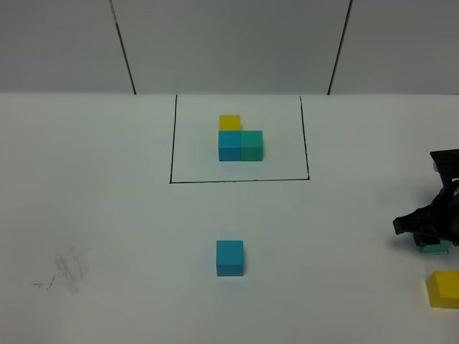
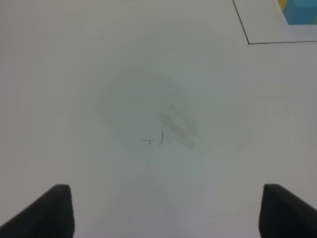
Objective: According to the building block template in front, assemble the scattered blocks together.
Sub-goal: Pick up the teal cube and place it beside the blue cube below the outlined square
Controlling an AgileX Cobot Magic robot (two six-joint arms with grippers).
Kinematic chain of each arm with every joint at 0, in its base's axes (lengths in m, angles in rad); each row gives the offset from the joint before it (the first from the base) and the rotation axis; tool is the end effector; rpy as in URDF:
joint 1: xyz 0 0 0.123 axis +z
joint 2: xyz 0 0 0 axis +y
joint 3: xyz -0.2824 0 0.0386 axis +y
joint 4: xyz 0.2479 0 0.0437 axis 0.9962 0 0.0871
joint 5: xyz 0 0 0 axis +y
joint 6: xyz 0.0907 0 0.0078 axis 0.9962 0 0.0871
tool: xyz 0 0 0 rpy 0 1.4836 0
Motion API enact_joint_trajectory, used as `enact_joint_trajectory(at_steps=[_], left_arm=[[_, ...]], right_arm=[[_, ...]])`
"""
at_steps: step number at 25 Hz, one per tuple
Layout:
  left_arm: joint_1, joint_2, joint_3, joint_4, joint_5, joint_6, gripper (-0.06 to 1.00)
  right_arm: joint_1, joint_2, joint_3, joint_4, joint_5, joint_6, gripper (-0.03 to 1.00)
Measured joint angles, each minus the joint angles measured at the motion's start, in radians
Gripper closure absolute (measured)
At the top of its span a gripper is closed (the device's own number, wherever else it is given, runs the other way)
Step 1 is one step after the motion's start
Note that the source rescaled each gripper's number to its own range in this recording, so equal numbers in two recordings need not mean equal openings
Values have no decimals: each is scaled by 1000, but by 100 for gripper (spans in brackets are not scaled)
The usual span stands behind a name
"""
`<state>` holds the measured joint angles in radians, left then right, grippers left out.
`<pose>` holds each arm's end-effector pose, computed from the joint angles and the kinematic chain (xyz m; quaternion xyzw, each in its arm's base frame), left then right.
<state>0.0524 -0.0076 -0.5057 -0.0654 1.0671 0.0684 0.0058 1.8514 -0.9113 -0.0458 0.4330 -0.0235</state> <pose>-0.0068 -0.0056 0.2783 0.0084 0.8509 -0.0010 0.5252 0.3223 0.0001 0.1219 -0.0337 0.9892 -0.0137 0.1418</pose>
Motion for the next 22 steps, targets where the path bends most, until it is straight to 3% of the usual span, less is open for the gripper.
enact_joint_trajectory(at_steps=[6,9,15,18,22], left_arm=[[0,0,0,0,0,0,17],[0,0,0,0,0,0,17],[0,0,0,0,0,0,17],[0,0,0,0,0,0,17],[0,0,0,0,0,0,17]], right_arm=[[40,-53,-69,2,51,-157,69],[100,-76,-128,31,106,-338,69],[273,-77,-213,117,243,-808,69],[366,-76,-231,133,258,-918,69],[453,-29,-274,136,282,-963,69]])
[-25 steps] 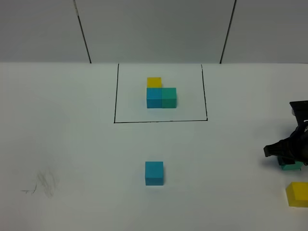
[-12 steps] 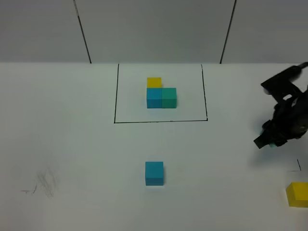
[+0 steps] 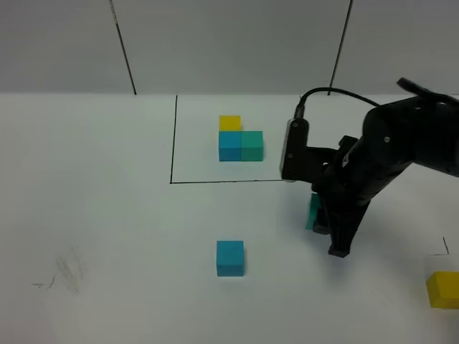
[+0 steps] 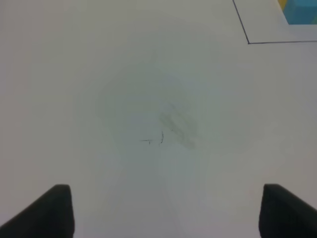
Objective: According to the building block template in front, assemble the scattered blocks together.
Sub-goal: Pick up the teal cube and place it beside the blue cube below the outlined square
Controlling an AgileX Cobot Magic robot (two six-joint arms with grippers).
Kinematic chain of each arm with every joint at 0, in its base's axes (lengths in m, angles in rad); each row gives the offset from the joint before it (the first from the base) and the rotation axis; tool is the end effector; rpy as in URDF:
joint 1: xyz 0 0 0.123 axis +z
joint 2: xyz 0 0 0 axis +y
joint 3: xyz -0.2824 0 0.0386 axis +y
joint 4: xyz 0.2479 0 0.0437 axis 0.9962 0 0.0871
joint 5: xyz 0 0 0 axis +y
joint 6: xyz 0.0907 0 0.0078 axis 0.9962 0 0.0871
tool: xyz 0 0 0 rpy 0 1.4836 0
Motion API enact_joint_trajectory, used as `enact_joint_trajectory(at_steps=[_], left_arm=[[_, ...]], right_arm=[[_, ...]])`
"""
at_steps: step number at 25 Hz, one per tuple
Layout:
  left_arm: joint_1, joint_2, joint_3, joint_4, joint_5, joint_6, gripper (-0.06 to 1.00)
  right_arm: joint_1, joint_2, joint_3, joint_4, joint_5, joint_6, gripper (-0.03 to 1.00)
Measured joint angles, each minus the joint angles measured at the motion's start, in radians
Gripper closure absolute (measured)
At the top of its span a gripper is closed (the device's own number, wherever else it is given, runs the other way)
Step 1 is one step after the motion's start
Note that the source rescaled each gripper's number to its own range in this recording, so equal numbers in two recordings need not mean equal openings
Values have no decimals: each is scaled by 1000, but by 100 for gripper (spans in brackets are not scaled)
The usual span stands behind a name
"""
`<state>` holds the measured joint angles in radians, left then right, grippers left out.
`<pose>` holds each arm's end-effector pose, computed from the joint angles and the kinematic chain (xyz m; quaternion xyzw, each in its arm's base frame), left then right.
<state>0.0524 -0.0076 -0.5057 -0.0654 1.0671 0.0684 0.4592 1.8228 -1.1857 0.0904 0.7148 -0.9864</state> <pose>-0.0068 -0.0056 0.2783 0.0084 0.8509 -0.0010 0.5252 0.3208 0.1646 0.1879 -0.6312 0.7598 -0.0064 0.1560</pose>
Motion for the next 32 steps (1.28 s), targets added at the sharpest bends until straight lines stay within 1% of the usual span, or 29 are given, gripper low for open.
enact_joint_trajectory(at_steps=[5,9,14,22,32], left_arm=[[0,0,0,0,0,0,17],[0,0,0,0,0,0,17],[0,0,0,0,0,0,17],[0,0,0,0,0,0,17],[0,0,0,0,0,0,17]], right_arm=[[69,92,-79,16,67,-52,69],[119,131,-126,23,79,-70,69],[163,147,-142,31,80,-73,69],[192,156,-142,37,70,-72,69],[192,188,-142,37,45,-73,69]])
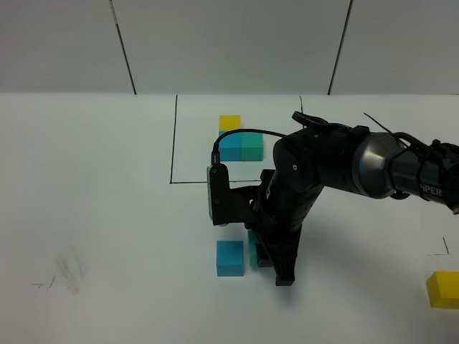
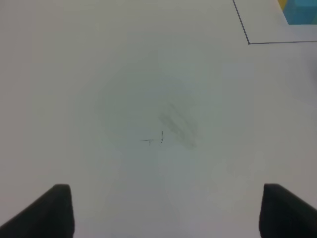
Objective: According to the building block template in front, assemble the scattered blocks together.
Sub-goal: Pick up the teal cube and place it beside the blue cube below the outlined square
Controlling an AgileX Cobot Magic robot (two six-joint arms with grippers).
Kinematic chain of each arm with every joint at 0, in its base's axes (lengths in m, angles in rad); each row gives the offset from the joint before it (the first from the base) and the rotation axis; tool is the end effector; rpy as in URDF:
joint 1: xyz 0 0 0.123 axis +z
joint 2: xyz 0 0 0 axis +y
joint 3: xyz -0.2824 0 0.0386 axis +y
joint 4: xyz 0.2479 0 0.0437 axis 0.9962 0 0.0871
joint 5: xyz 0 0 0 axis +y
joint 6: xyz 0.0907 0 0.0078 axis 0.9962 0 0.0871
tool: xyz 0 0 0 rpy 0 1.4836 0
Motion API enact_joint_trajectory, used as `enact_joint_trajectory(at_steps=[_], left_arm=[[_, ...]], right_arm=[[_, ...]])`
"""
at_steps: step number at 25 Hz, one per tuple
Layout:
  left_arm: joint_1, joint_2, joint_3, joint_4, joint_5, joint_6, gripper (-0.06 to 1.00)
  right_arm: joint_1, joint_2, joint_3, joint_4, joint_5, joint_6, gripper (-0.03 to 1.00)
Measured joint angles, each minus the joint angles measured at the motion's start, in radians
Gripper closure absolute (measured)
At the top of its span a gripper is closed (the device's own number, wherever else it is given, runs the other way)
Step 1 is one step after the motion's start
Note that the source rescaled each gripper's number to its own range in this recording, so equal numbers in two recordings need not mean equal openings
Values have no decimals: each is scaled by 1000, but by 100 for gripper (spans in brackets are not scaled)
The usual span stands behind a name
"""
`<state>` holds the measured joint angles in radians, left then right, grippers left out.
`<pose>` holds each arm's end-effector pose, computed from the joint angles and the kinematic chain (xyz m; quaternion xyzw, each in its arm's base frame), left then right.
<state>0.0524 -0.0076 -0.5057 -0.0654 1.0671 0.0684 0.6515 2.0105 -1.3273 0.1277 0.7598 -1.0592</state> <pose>-0.0068 -0.0056 0.2783 0.0084 0.8509 -0.0010 0.5252 0.3089 0.2456 0.1510 -0.7218 0.6820 0.0260 0.1147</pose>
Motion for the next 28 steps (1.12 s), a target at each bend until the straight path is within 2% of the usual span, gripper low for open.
enact_joint_trajectory(at_steps=[28], left_arm=[[0,0,0,0,0,0,17]], right_arm=[[0,72,0,38,-68,-1,69]])
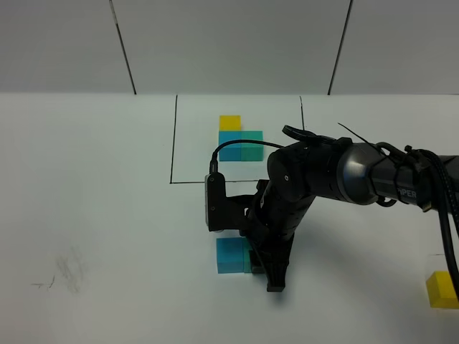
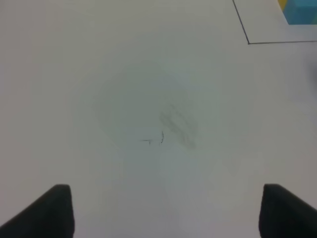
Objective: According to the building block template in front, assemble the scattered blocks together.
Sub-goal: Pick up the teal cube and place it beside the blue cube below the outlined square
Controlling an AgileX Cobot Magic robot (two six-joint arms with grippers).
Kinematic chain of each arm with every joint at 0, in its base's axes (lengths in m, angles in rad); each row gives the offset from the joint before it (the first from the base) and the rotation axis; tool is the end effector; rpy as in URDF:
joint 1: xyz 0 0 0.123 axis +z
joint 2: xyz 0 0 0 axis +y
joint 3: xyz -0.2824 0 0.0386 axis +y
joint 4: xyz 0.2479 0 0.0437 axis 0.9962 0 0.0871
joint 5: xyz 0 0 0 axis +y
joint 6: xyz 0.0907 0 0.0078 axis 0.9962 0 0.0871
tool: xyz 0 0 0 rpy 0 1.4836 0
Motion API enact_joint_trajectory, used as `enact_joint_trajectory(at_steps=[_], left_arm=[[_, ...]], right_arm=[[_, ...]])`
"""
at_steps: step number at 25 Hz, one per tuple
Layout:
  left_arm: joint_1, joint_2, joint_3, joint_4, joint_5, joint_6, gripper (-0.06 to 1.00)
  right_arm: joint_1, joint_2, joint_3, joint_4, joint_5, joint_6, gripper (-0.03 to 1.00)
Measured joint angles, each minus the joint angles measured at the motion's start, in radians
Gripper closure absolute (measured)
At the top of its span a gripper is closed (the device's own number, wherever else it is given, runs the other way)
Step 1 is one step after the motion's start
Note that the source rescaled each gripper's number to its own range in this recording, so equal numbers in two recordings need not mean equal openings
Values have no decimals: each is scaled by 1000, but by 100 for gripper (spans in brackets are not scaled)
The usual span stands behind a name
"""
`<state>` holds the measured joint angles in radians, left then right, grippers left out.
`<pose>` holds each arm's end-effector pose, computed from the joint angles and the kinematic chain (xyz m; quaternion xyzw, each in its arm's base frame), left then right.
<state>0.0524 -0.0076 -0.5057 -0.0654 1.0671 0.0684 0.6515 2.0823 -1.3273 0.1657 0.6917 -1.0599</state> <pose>-0.0068 -0.0056 0.2783 0.0084 0.8509 -0.0010 0.5252 0.3137 0.2513 0.1239 -0.7103 0.6934 0.0367 0.1149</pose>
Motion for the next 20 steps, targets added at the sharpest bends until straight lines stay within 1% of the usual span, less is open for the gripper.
enact_joint_trajectory(at_steps=[20], left_arm=[[0,0,0,0,0,0,17]], right_arm=[[0,32,-21,1,20,1,69]])
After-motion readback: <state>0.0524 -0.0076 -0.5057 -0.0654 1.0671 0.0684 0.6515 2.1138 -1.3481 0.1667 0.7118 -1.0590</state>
